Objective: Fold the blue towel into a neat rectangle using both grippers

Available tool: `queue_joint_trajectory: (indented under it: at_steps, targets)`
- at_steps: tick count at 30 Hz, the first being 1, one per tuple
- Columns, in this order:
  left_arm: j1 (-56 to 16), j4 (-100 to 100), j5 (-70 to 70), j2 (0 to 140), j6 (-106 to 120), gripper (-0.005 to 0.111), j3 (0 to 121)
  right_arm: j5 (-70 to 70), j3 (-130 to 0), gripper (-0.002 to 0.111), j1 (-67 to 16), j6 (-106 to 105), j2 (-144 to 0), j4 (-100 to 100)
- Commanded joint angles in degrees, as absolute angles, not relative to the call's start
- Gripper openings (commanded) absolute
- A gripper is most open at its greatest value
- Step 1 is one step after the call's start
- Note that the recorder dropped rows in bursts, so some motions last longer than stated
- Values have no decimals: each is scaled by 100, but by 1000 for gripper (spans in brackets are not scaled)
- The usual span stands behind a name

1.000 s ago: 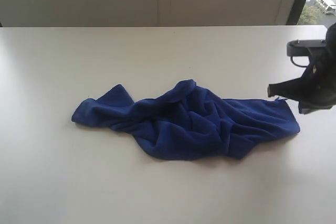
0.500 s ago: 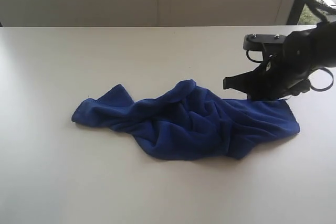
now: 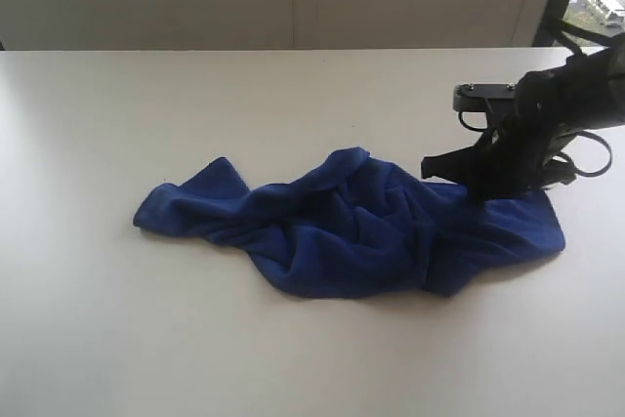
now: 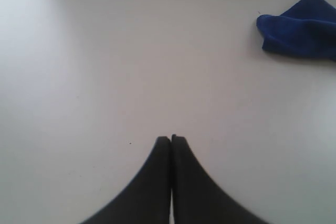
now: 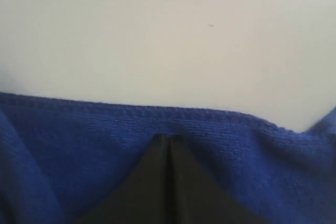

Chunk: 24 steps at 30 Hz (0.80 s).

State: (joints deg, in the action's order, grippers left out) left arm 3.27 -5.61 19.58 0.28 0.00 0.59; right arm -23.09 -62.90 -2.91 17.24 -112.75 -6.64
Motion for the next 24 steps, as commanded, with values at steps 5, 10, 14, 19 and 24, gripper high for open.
queue_joint_trajectory:
  at_steps: [5, 10, 14, 19, 24]
  targets:
    - [346, -601, 2062, 0, 0, 0, 0, -3919, -5957, 0, 146, 2482, -11262, -2268]
    - [346, -601, 2062, 0, 0, 0, 0, -4225, -5657, 0, 171, 2595, -11042, -2369]
    - [346, -601, 2062, 0, 0, 0, 0, -4636, -5578, 0, 171, 2595, -10712, -2395]
    - [346, -601, 2062, 0, 0, 0, 0, -4285, -5568, 0, 171, 2595, -10075, -2299]
    - [346, -601, 2062, 0, 0, 0, 0, -3055, -5568, 0, 68, 1906, -9526, -1375]
